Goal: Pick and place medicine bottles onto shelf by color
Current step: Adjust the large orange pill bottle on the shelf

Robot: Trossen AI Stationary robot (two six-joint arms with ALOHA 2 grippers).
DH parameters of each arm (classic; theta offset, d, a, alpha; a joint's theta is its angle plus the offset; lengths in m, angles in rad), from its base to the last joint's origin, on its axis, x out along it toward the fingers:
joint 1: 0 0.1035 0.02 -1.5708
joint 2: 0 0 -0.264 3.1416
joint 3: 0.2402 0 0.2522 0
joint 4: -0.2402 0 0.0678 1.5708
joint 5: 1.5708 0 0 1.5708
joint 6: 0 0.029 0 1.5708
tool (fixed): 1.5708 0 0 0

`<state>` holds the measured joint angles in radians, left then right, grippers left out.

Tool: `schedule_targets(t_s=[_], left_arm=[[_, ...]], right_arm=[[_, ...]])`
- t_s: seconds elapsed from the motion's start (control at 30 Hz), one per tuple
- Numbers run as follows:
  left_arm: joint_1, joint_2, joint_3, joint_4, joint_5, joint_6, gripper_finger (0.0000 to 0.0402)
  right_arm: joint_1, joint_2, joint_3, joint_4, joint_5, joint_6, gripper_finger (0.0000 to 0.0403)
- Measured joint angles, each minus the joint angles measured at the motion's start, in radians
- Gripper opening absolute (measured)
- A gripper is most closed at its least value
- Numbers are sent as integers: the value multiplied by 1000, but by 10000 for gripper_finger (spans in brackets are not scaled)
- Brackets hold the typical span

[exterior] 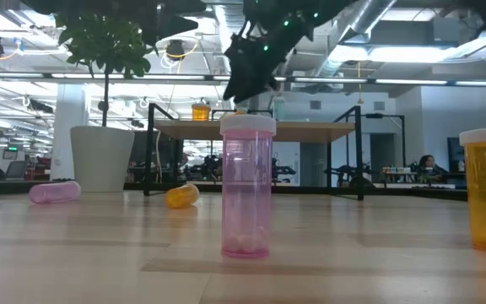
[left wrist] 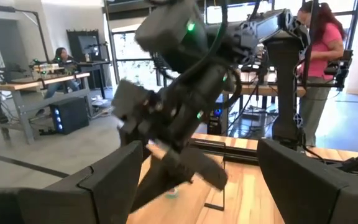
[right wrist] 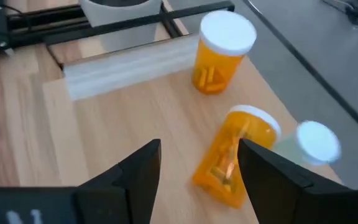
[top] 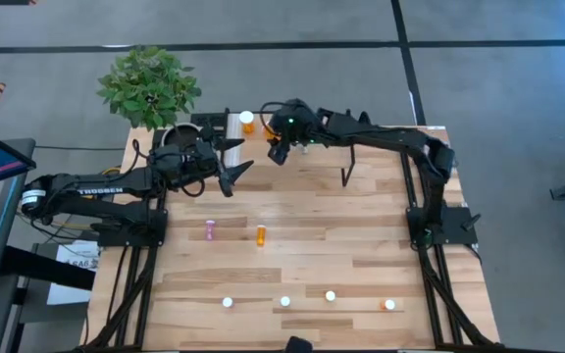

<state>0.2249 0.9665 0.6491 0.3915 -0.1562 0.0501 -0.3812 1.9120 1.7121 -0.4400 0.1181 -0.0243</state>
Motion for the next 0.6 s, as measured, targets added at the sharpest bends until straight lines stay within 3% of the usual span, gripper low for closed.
schedule_targets(t_s=[0.6], left_arm=[[0, 0, 0, 2, 0, 9, 306]], right_arm=[[-29, 41, 10, -44, 25, 74, 271]])
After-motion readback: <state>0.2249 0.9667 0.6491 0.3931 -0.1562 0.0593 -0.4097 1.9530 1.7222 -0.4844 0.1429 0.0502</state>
